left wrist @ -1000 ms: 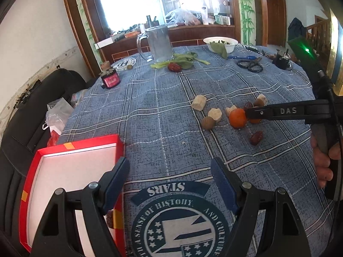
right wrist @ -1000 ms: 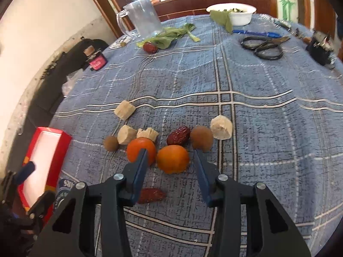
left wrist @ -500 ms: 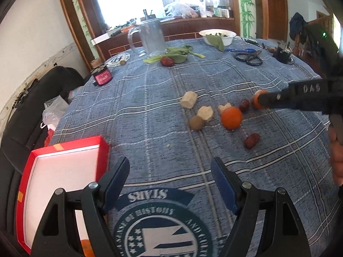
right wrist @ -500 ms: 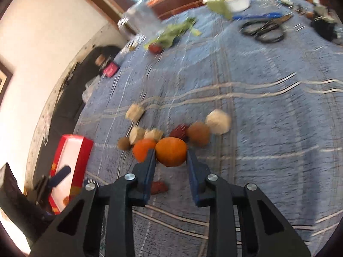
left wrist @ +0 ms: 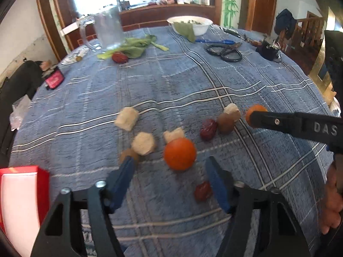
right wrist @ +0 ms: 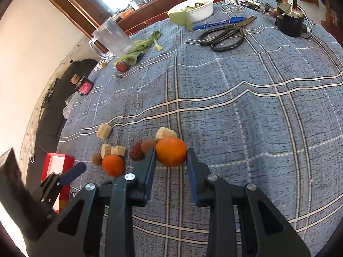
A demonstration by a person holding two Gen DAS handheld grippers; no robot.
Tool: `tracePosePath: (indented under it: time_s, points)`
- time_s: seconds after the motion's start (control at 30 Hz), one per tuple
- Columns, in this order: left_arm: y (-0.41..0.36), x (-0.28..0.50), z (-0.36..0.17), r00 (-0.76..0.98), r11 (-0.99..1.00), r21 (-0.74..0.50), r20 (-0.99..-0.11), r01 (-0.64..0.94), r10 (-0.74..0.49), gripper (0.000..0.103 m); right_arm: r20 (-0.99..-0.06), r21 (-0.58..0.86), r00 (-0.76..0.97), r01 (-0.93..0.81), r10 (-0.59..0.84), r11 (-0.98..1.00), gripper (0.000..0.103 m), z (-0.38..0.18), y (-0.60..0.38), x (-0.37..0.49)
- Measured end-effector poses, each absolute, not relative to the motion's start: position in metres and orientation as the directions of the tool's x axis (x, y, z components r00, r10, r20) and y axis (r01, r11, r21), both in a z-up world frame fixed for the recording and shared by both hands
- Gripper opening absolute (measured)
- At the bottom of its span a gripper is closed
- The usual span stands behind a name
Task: Organize fruits
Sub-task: 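Grasp a mandarin orange with the right tool while the left tool grasps another orange, then carry both oranges over the tray and open both tools to drop them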
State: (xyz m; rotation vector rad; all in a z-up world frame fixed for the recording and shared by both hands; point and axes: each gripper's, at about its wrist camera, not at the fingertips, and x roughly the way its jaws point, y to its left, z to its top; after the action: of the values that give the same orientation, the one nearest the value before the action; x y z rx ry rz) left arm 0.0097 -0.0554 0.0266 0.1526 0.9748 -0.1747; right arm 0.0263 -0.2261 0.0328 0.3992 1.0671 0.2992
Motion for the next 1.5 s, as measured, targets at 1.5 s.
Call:
tracePosePath:
  time_s: [1.5]
  points:
    - [0.088,-0.109,0.068,0.678,0.995,-0.092,-0.728,0.044,-0.097,0.032,-0.665,0.323,0.678,-0.117,0.314,0.939,0.031,0.059,-0.207,0.008]
